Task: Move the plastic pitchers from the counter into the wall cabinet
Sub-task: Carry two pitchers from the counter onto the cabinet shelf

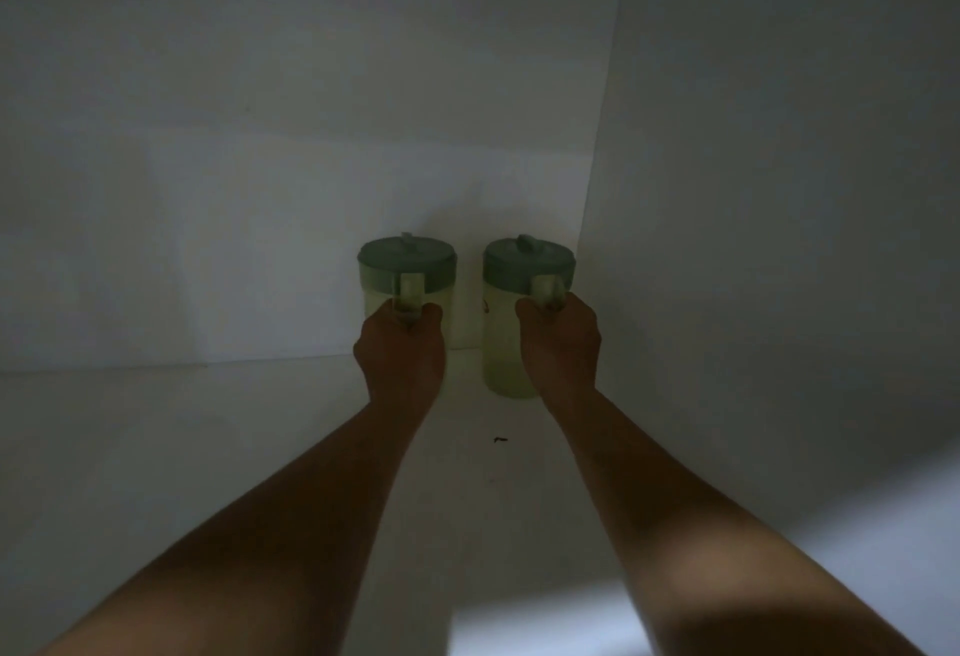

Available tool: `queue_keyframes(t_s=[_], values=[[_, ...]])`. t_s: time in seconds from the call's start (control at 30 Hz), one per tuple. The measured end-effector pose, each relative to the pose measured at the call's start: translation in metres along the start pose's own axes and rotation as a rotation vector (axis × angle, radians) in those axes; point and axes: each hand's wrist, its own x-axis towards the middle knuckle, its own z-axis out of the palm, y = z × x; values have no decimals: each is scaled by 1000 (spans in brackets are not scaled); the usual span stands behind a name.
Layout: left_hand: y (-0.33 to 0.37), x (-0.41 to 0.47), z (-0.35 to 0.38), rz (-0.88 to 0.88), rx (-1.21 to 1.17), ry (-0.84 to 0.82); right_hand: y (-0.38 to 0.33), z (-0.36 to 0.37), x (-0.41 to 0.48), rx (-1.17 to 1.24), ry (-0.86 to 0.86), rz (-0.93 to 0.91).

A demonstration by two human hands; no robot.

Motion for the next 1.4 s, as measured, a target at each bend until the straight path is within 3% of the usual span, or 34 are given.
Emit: queue_keyframes(t_s=[0.23,0.37,0.47,0.8,0.97,1.17,1.4], values=[[-5,0,-7,-49,184,-38,-14,-7,-6,-193,-125,122],[0,-15,-22,-65,288,23,-21,-24,-20,-412,-142,145],[16,-32,-42,85,433,33,-41,-40,-40,-486,-137,110],[88,-111,-155,433,655,-233,-147,-116,-152,-700,-167,-70],[116,-153,-227,570,733,-230,-193,-150,-224,-736,-163,-160],[150,-200,-300,600,744,-245,-245,-174,-288,-772,-191,-257],[162,-272,-402,771,869,-79,-285,-187,-373,-792,-267,-394]])
